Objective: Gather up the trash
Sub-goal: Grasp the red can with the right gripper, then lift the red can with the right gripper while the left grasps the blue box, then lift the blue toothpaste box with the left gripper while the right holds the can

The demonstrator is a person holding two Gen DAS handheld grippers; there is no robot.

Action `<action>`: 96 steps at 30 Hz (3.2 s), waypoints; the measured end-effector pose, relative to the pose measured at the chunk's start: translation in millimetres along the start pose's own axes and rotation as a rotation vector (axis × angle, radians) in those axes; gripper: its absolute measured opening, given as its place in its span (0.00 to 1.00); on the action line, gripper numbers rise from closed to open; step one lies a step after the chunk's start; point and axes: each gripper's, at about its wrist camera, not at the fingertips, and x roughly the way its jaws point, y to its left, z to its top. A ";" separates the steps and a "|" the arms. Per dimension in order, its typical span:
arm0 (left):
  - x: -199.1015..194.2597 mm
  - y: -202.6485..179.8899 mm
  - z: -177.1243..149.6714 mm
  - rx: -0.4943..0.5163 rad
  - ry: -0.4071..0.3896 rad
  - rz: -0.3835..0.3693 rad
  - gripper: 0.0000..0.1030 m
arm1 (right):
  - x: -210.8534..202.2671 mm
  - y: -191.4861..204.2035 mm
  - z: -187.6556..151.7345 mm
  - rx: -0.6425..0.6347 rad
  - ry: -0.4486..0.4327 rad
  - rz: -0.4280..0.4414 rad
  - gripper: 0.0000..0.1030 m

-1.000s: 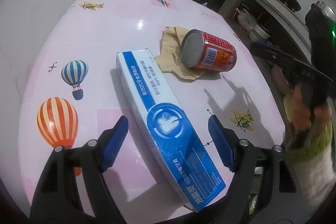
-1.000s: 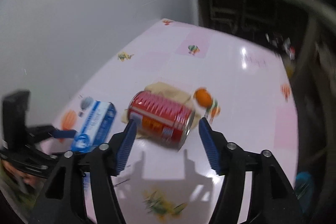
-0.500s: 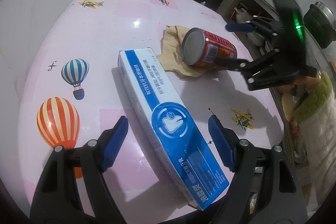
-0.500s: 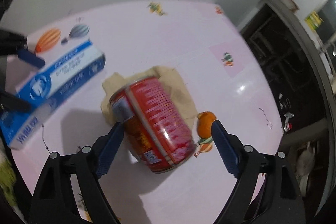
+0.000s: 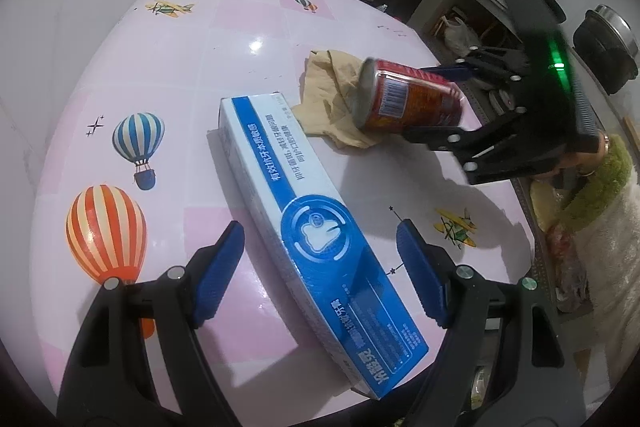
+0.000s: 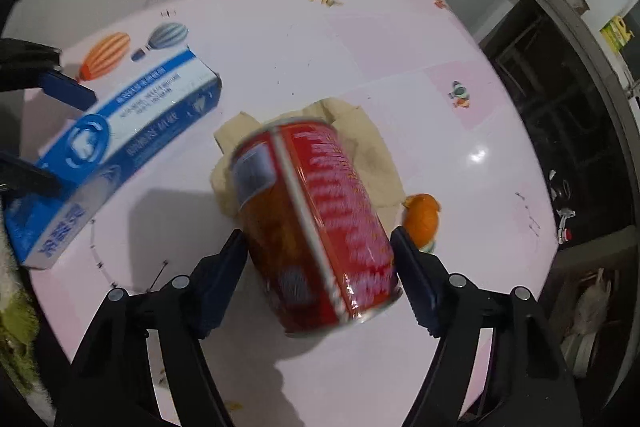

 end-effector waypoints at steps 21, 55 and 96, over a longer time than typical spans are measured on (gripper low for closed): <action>7.7 -5.9 -7.4 -0.018 0.010 -0.035 0.72 | -18.7 62.7 -16.5 -0.457 0.521 -0.043 0.69; 27.4 -3.2 1.6 -0.067 0.055 0.051 0.72 | -57.6 41.2 -98.8 0.742 -0.291 -0.192 0.88; 17.3 -59.3 -28.3 0.284 0.086 0.187 0.45 | -65.8 56.6 -119.7 0.906 -0.260 -0.337 0.66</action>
